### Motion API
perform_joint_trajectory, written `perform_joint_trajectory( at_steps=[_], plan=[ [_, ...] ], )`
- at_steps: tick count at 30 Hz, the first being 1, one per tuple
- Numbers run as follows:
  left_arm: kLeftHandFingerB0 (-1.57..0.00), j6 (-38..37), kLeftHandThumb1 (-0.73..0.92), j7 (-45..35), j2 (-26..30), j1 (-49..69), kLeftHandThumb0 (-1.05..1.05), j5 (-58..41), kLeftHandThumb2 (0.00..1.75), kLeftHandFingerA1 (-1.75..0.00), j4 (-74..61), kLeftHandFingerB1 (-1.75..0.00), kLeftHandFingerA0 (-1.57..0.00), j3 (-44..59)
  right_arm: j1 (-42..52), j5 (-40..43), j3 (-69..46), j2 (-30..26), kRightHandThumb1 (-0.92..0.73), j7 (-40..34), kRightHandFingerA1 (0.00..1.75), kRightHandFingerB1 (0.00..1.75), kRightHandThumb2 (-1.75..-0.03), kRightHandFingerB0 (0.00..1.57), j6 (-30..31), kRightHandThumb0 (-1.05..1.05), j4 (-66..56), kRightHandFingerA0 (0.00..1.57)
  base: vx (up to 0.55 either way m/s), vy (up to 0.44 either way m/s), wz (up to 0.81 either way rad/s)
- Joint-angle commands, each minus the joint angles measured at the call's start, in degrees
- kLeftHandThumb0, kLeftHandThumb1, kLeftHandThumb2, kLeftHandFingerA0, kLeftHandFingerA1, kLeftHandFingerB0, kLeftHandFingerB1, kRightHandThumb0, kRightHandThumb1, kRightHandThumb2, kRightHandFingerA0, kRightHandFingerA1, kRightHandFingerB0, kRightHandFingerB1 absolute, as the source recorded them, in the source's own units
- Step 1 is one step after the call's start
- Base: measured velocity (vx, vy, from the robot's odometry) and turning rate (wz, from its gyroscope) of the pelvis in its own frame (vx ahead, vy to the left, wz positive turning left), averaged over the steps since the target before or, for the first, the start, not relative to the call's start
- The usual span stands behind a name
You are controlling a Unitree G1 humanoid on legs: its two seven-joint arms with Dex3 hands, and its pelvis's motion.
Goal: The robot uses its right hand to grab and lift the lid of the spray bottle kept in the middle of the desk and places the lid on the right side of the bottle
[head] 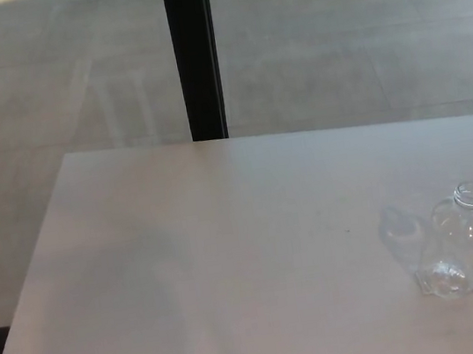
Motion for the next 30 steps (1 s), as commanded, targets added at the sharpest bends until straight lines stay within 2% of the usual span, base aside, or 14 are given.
perform_joint_trajectory(
  at_steps=[1, 7, 8, 9, 10, 12, 13, 15, 16, 17, 22, 23, 24, 30],
  plan=[
    [-0.38, -0.7, 0.89, -0.2, 0.8, 0.2, -0.83, -0.8, 0.66, -0.50, -0.3, -0.40, -0.54, 0.5, 2.4, -6.0, 3.8, -0.4, -0.73, -7.9, 0.95, 0.46, -0.62, 0.51, -2.9, -0.45, 2.9, 0.62, 0.00, 0.000, 0.00],
    [-0.40, -1.1, 0.88, 0.8, 0.8, 0.1, -0.83, -0.5, 0.66, -0.49, 0.1, -0.40, -0.57, 0.4, 3.1, -6.9, 6.0, -1.4, -0.71, -10.3, 0.72, 0.45, -0.61, 0.49, -4.7, -0.49, 4.5, 0.49, 0.00, 0.000, 0.00],
    [-0.39, -1.0, 0.89, 0.7, 0.8, 0.1, -0.82, -0.5, 0.66, -0.48, 0.1, -0.40, -0.57, 0.3, 3.6, -6.6, 6.1, -1.7, -0.58, -9.4, 0.64, 0.51, -0.93, 0.35, -4.6, -0.60, 3.8, 0.35, 0.00, 0.000, 0.00],
    [-0.39, -0.8, 0.89, 0.6, 0.8, 0.1, -0.82, -0.5, 0.66, -0.48, 0.2, -0.40, -0.57, 0.3, 4.2, -6.2, 6.2, -2.2, -0.58, -7.8, 0.64, 0.51, -0.93, 0.35, -4.3, -0.60, 2.5, 0.35, 0.00, 0.000, 0.00],
    [-0.40, -0.8, 0.90, 0.8, 0.9, 0.1, -0.82, -0.1, 0.67, -0.47, 0.1, -0.39, -0.57, -0.1, 4.5, -6.2, 6.4, -2.3, -0.69, -7.9, 0.55, 0.35, -0.61, 0.39, -4.9, -0.55, 2.6, 0.30, 0.00, 0.000, 0.00],
    [-0.39, -1.0, 0.89, 0.4, 0.9, 0.3, -0.84, -0.3, 0.67, -0.49, -0.1, -0.40, -0.57, 0.1, 4.7, -5.5, 6.4, -2.7, -0.70, -7.0, 0.47, 0.31, -0.61, 0.31, -5.9, -0.60, 2.6, 0.17, 0.00, 0.000, 0.00],
    [-0.39, -1.0, 0.89, 0.2, 0.9, 0.3, -0.84, -0.4, 0.66, -0.49, -0.2, -0.40, -0.57, 0.1, 4.6, -5.2, 6.4, -2.7, -0.54, -6.5, 0.50, 0.44, -0.86, 0.20, -6.3, -0.67, 2.8, 0.08, 0.00, 0.000, 0.00],
    [-0.39, -1.0, 0.89, 0.1, 0.8, 0.4, -0.84, -0.5, 0.66, -0.49, -0.2, -0.40, -0.57, 0.2, 4.6, -5.2, 6.5, -2.7, -0.54, -6.3, 0.50, 0.44, -0.86, 0.20, -6.5, -0.67, 3.0, 0.08, 0.00, 0.000, 0.00],
    [-0.40, -1.0, 0.90, 0.1, 0.8, 0.4, -0.82, -0.6, 0.66, -0.50, -0.2, -0.40, -0.56, 0.2, 5.0, -4.3, 6.0, -2.7, -0.69, -6.2, 0.29, 0.29, -0.61, 0.20, -7.5, -0.70, 2.8, 0.00, 0.00, 0.000, 0.00],
    [-0.39, -1.0, 0.90, 0.3, 0.7, 0.4, -0.81, -0.5, 0.67, -0.50, -0.3, -0.40, -0.55, 0.2, 5.4, -3.7, 5.7, -2.8, -0.59, -5.9, 0.04, 0.34, -0.91, 0.13, -8.2, -0.89, 2.4, 0.00, 0.00, 0.000, 0.00],
    [-0.39, -0.9, 0.90, 0.5, 0.5, 0.6, -0.80, -0.6, 0.67, -0.49, -0.2, -0.40, -0.56, 0.3, 6.7, -2.6, 4.3, -4.3, -0.65, -1.1, 0.09, 0.05, -1.05, 0.00, -5.8, -1.05, -3.1, 0.00, 0.00, 0.000, 0.00],
    [-0.39, -0.9, 0.90, 0.2, 0.5, 0.6, -0.81, -0.6, 0.67, -0.49, -0.1, -0.40, -0.55, 0.3, 6.9, -2.1, 3.8, -4.7, -0.63, 0.0, 0.02, 0.05, -1.00, 0.00, -5.2, -1.03, -4.1, 0.00, 0.00, 0.000, 0.00],
    [-0.40, -1.1, 0.89, 0.1, 0.5, 0.7, -0.83, -0.6, 0.67, -0.49, 0.0, -0.40, -0.56, 0.3, 7.1, -0.7, 2.9, -5.3, -0.84, 2.2, 0.00, 0.00, -0.65, 0.00, -4.5, -1.05, -5.6, 0.00, 0.00, 0.000, 0.00],
    [-0.41, -0.7, 0.88, 0.3, 0.7, 0.6, -0.81, -0.6, 0.66, -0.50, -0.2, -0.40, -0.57, 0.3, 8.8, 4.8, -2.6, -9.0, -0.92, 9.7, 0.00, 0.00, -0.70, 0.00, -2.0, -1.05, -11.8, 0.00, 0.00, 0.000, 0.00]
  ],
)
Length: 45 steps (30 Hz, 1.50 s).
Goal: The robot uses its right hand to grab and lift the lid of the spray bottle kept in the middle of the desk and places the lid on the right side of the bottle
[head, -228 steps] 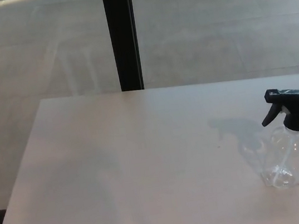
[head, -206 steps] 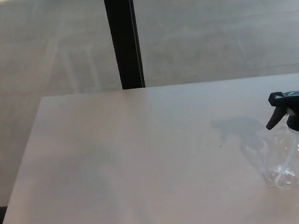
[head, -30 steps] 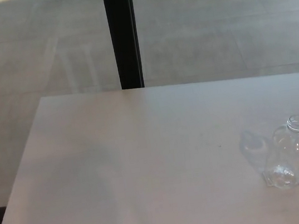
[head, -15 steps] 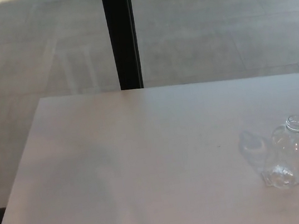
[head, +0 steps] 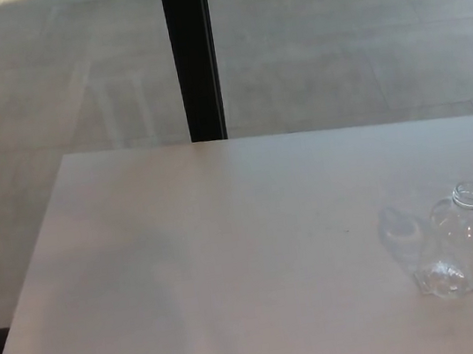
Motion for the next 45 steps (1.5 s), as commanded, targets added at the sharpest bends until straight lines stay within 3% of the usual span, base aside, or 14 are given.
perform_joint_trajectory(
  at_steps=[1, 4, 6, 7, 10, 12, 13, 20, 29, 31, 36, 42, 43, 45],
  plan=[
    [-0.41, -0.5, 0.88, 0.2, 0.6, 0.4, -0.81, -0.9, 0.66, -0.50, -0.1, -0.40, -0.57, 0.5, 2.4, 7.3, -5.5, -4.6, -0.92, 10.0, 0.00, 0.00, -0.70, 0.00, 3.4, -1.05, -4.8, 0.00, 0.00, 0.000, 0.00],
    [-0.41, -0.7, 0.88, 0.7, 0.8, 0.1, -0.83, -0.4, 0.67, -0.49, 0.1, -0.40, -0.59, 0.2, 5.7, 12.0, -12.7, -7.8, -0.75, 11.4, 0.00, 0.01, -1.05, 0.00, 2.4, -1.05, -6.8, 0.00, 0.00, 0.000, 0.00],
    [-0.41, -0.8, 0.88, 0.5, 0.8, 0.1, -0.83, -0.8, 0.66, -0.49, 0.0, -0.40, -0.58, 0.5, 7.5, 13.6, -16.3, -8.7, -0.74, 12.1, 0.00, 0.02, -1.04, 0.00, 2.8, -1.05, -7.9, 0.00, 0.00, 0.000, 0.00],
    [-0.42, -1.0, 0.88, 0.9, 1.0, 0.1, -0.81, -0.3, 0.67, -0.50, -0.3, -0.41, -0.60, 0.1, 10.3, 16.1, -21.9, -9.6, -0.91, 12.4, 0.00, 0.00, -0.69, 0.00, 3.8, -1.05, -9.4, 0.00, 0.00, 0.000, 0.00],
    [-0.39, -0.6, 0.88, 0.6, 1.1, -0.2, -0.82, -0.2, 0.66, -0.49, -0.1, -0.39, -0.56, 0.0, 13.1, 16.5, -30.3, -8.9, -0.74, 8.6, 0.15, 0.10, -1.13, 0.01, 6.0, -1.01, -9.4, 0.00, 0.00, 0.000, 0.00],
    [-0.33, -0.3, 0.70, 0.1, 1.0, -0.3, -0.80, -0.5, 1.09, -0.61, 0.0, -0.53, -0.51, 0.2, 13.4, 17.4, -37.0, -6.8, -0.87, 2.6, 0.01, 0.29, -0.71, 0.07, 6.5, -0.86, -6.3, 0.00, 0.00, 0.000, 0.00],
    [-0.39, -0.4, 0.88, 0.1, 0.9, -0.3, -0.83, -0.7, 0.66, -0.49, 0.0, -0.40, -0.56, 0.4, 12.6, 20.0, -42.2, -4.3, -0.66, -1.6, 0.09, 0.34, -0.89, 0.09, 6.9, -0.88, -3.7, 0.00, 0.00, 0.000, 0.00],
    [-0.41, -0.4, 0.90, 1.1, 0.8, -0.5, -0.81, -0.1, 0.67, -0.50, 0.1, -0.40, -0.59, -0.1, 6.1, 33.4, -61.1, -0.2, -0.59, -9.4, 0.50, 0.47, -0.91, 0.19, 13.3, -0.63, 10.9, 0.04, 0.00, 0.000, 0.00],
    [-0.40, -0.1, 0.88, 0.5, 0.4, -1.5, -0.84, -0.4, 0.66, -0.50, 0.1, -0.41, -0.57, 0.1, 3.3, 35.2, -63.5, 3.1, -0.61, -13.9, 0.55, 0.49, -1.12, 0.00, 9.1, -0.33, 30.3, 0.04, 0.00, 0.000, 0.00],
    [-0.40, -0.5, 0.89, 0.8, 0.6, -1.2, -0.84, 0.1, 0.67, -0.49, 0.0, -0.40, -0.57, -0.3, 1.1, 35.6, -63.9, 4.9, -0.78, -16.0, 0.41, 0.31, -0.64, 0.10, 11.1, -0.59, 33.7, 0.00, 0.00, 0.000, 0.00],
    [-0.41, -0.4, 0.87, 0.5, 0.7, -1.4, -0.83, -0.4, 0.66, -0.49, -0.1, -0.41, -0.56, 0.1, -0.5, 36.4, -64.7, 7.2, -0.56, -14.0, 0.25, 0.23, -0.91, 0.02, 11.3, -0.64, 36.9, 0.00, 0.00, 0.000, 0.00],
    [-0.39, 0.0, 0.90, 0.0, 1.1, -1.8, -0.81, -0.7, 0.67, -0.50, -0.4, -0.40, -0.56, 0.3, -0.8, 36.3, -64.1, 11.6, -0.78, -12.3, 0.19, 0.22, -0.63, 0.00, 9.0, -0.60, 40.4, 0.00, 0.00, 0.000, 0.00],
    [-0.40, -0.4, 0.89, -0.2, 1.2, -1.7, -0.81, -0.6, 0.67, -0.50, -0.4, -0.41, -0.55, 0.2, -0.6, 36.0, -63.7, 12.0, -0.57, -12.0, 0.28, 0.23, -0.94, 0.00, 8.3, -0.64, 41.1, 0.00, 0.00, 0.000, 0.00],
    [-0.33, -0.7, 0.69, -0.5, 1.4, -1.5, -0.79, -0.7, 1.09, -0.60, -0.4, -0.53, -0.47, 0.4, -0.4, 35.4, -62.8, 12.6, -0.54, -12.8, 0.53, 0.22, -0.92, 0.00, 7.2, -0.67, 42.0, 0.00, 0.00, 0.000, 0.00]
  ],
)
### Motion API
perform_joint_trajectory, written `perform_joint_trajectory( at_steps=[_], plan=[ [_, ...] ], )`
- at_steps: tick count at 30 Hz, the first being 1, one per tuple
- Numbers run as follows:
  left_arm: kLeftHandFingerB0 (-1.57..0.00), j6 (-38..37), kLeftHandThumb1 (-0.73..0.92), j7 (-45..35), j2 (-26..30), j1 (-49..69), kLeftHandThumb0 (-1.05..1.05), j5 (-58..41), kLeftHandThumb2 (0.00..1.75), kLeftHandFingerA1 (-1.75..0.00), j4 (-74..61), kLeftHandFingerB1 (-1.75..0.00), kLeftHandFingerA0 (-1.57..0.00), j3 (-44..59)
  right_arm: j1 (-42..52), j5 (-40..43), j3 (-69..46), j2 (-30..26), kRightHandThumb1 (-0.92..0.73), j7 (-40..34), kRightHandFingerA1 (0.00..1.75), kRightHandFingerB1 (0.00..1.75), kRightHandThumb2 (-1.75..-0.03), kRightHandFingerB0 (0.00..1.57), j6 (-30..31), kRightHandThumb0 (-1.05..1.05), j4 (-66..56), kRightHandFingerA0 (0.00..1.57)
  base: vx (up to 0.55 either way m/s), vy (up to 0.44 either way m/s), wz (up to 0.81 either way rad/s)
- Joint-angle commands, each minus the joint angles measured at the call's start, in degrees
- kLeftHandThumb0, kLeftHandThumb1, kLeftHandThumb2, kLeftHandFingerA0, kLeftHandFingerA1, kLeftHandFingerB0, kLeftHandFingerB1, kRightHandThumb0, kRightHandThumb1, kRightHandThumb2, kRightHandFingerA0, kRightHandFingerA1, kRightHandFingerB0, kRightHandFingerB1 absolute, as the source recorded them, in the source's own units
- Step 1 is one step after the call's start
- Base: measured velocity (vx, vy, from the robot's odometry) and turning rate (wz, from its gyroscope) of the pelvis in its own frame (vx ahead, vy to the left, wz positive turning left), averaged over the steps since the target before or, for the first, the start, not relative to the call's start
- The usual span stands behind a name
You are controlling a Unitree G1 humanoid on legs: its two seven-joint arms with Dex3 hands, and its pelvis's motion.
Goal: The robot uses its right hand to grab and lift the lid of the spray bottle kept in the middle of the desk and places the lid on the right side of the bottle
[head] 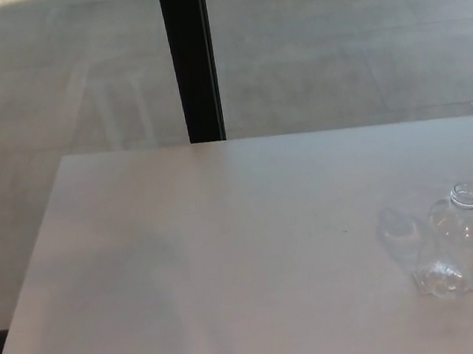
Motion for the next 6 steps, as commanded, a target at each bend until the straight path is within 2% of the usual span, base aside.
perform_joint_trajectory(
  at_steps=[1, 2, 3, 4, 6],
  plan=[
    [-0.33, -0.7, 0.69, -0.5, 1.7, 0.4, -0.79, -0.8, 1.09, -0.60, -0.4, -0.53, -0.47, 0.5, -1.7, 9.1, -2.3, 4.1, -0.54, -7.4, 0.53, 0.22, -0.92, 0.00, 1.6, -0.67, 6.8, 0.00, 0.00, 0.000, 0.00],
    [-0.40, -0.7, 0.89, -0.3, 1.8, 0.3, -0.83, -0.6, 0.67, -0.48, -0.1, -0.40, -0.54, 0.4, -1.5, 10.0, -2.6, 4.6, -0.75, -6.5, 0.54, 0.25, -0.65, 0.02, 0.1, -0.59, 7.3, 0.10, 0.00, 0.000, 0.00],
    [-0.40, -0.7, 0.89, -0.1, 1.8, 0.2, -0.83, -0.6, 0.67, -0.48, -0.1, -0.40, -0.55, 0.4, -1.2, 9.7, -1.8, 4.8, -0.77, -6.2, 0.51, 0.30, -0.63, 0.00, 0.0, -0.63, 7.7, 0.09, 0.00, 0.000, 0.00],
    [-0.39, -0.6, 0.88, -0.3, 1.9, 0.2, -0.85, -0.4, 0.67, -0.49, 0.0, -0.40, -0.55, 0.2, -0.2, 10.0, -1.4, 5.9, -0.75, -5.2, 0.55, 0.27, -0.63, 0.04, -1.4, -0.63, 7.5, 0.16, 0.00, 0.000, 0.00],
    [-0.39, -0.3, 0.88, -0.1, 2.0, 0.2, -0.83, -0.6, 0.66, -0.49, -0.3, -0.41, -0.55, 0.3, 0.6, 10.3, -0.9, 6.3, -0.76, -4.1, 0.54, 0.26, -0.64, 0.04, -1.9, -0.64, 7.8, 0.11, 0.00, 0.000, 0.00]
  ],
)
